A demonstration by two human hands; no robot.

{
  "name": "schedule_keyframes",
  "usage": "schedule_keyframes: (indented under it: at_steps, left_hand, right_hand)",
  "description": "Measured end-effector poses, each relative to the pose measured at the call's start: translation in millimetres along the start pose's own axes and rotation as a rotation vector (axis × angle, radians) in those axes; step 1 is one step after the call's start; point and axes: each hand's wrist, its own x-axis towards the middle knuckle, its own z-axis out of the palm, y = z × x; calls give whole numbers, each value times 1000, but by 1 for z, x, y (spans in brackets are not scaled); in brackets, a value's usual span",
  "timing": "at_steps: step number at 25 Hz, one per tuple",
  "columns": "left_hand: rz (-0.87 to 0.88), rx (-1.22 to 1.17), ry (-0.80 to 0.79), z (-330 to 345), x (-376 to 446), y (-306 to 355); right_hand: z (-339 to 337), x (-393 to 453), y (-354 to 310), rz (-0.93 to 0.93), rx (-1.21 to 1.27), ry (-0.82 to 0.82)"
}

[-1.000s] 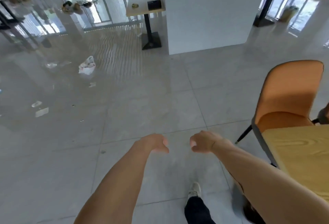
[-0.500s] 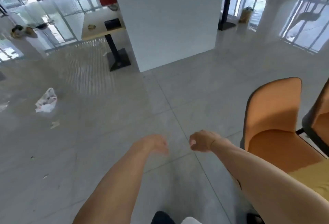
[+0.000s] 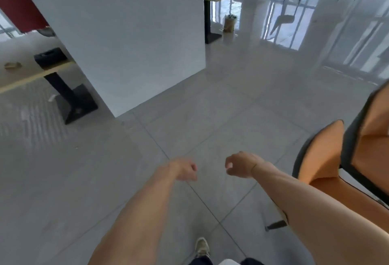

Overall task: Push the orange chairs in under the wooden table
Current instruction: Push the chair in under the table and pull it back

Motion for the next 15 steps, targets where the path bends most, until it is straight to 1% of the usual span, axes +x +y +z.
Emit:
schedule_keyframes:
  at_steps: [4, 9, 15]
  left_hand:
    - [93, 83, -38, -80, 73, 27]
    - [215, 200, -73, -159, 176, 84]
    - [332, 388, -106, -245, 282, 193]
  right_hand:
    - [-50, 52, 36, 100, 63, 22]
    - [-99, 105, 119, 252, 169, 70]
    - [-152, 138, 237, 431, 324, 113]
